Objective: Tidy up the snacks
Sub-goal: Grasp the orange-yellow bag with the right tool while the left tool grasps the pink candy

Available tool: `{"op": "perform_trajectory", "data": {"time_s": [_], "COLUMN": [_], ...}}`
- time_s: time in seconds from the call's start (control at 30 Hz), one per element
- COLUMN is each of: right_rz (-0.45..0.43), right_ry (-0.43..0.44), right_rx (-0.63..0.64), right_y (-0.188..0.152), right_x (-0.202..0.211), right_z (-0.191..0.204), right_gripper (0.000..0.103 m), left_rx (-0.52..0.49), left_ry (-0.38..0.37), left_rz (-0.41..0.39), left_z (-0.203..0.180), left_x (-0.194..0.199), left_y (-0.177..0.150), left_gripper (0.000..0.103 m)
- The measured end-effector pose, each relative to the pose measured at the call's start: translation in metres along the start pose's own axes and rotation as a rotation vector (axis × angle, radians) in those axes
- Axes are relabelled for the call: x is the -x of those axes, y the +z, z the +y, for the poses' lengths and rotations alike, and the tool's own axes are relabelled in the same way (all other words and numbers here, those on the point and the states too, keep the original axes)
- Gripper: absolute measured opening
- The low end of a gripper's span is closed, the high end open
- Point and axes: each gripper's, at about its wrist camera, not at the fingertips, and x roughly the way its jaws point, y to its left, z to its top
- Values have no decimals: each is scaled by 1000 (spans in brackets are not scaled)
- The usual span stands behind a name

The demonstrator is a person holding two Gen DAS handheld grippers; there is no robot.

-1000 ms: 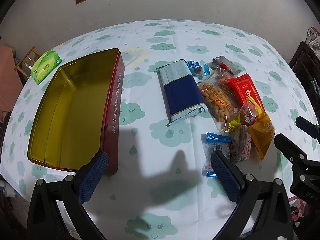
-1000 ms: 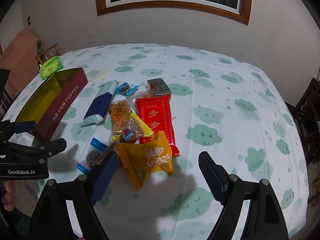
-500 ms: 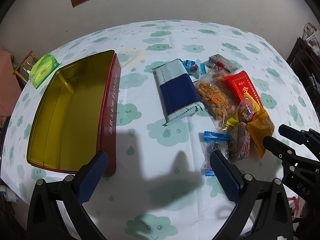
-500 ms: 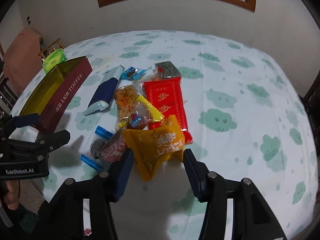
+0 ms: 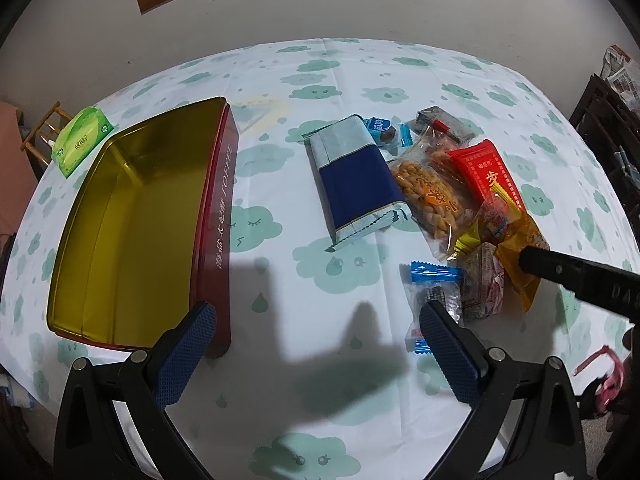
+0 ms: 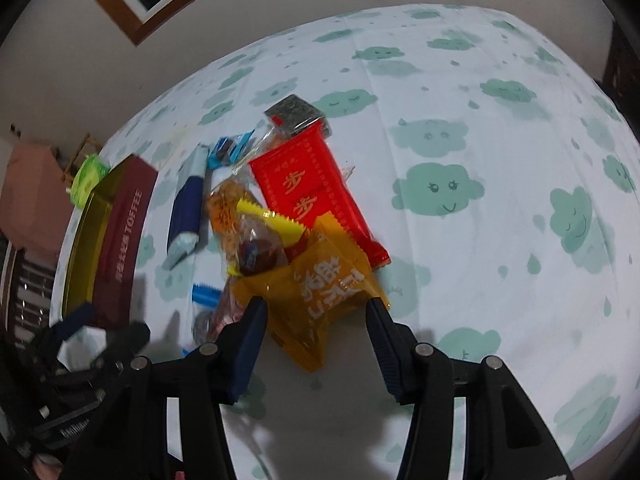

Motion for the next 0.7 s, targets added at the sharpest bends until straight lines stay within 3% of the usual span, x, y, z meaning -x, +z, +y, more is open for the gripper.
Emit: {"op": "perform_trajectory", "data": {"time_s": [0.33,0.7], "right_rz": [47,1], "right_ry": [2,-104], "right_rx": [-50,153], "right_y": [23,25], "right_x": [-14,-20], "right_z": [7,22], "right_gripper": [53,46], "left_rx": [-3,-43], "left_ry": [-14,-45], "left_rz": [14,1], "left_z": [6,-5], "left_x": [-9,-8], "left_y": [2,-1], "left_gripper": [100,100]}}
